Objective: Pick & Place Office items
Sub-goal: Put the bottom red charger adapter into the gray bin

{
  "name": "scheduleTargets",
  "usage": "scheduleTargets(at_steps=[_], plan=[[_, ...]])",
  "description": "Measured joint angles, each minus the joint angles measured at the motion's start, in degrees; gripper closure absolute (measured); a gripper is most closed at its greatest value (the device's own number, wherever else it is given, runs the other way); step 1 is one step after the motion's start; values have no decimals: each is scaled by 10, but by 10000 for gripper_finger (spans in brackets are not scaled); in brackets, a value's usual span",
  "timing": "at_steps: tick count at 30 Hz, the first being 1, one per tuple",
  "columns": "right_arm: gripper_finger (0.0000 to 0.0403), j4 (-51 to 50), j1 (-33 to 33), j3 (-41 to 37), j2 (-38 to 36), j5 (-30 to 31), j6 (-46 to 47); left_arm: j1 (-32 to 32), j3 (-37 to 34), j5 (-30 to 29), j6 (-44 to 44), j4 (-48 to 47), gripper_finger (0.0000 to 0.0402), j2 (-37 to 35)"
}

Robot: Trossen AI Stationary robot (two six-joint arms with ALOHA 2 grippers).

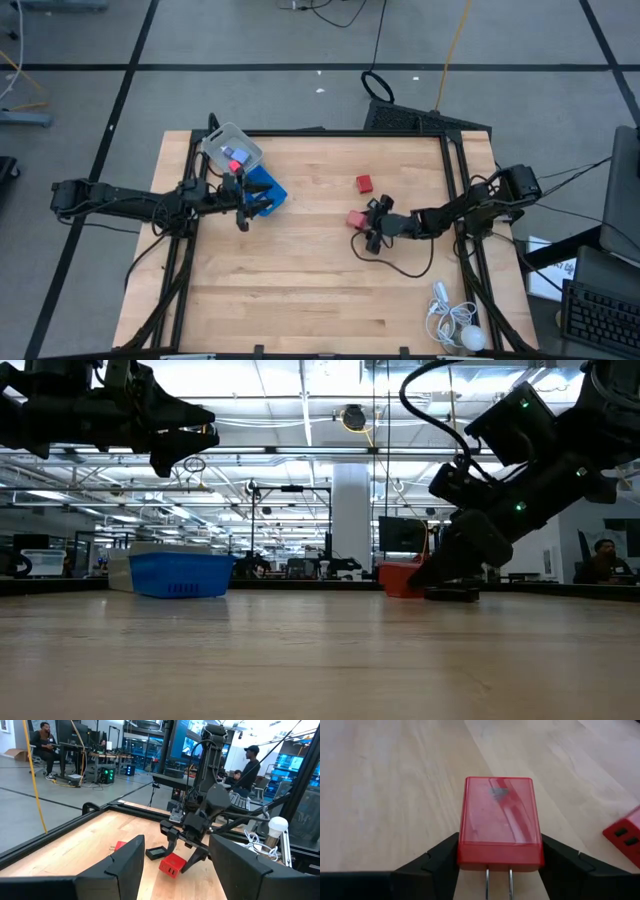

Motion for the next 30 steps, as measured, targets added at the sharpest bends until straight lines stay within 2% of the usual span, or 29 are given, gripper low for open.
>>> scheduleTargets(at_steps=[13,18,22,30], plan=[[180,62,1,0,0,-76,2,0,0,0,0,0,176,0],[188,72,2,0,0,-76,2,0,0,0,0,0,176,0],[186,80,2,0,0,-103,2,0,0,0,0,0,176,0],[187,83,2,0,0,-118,17,0,0,0,0,0,176,0]])
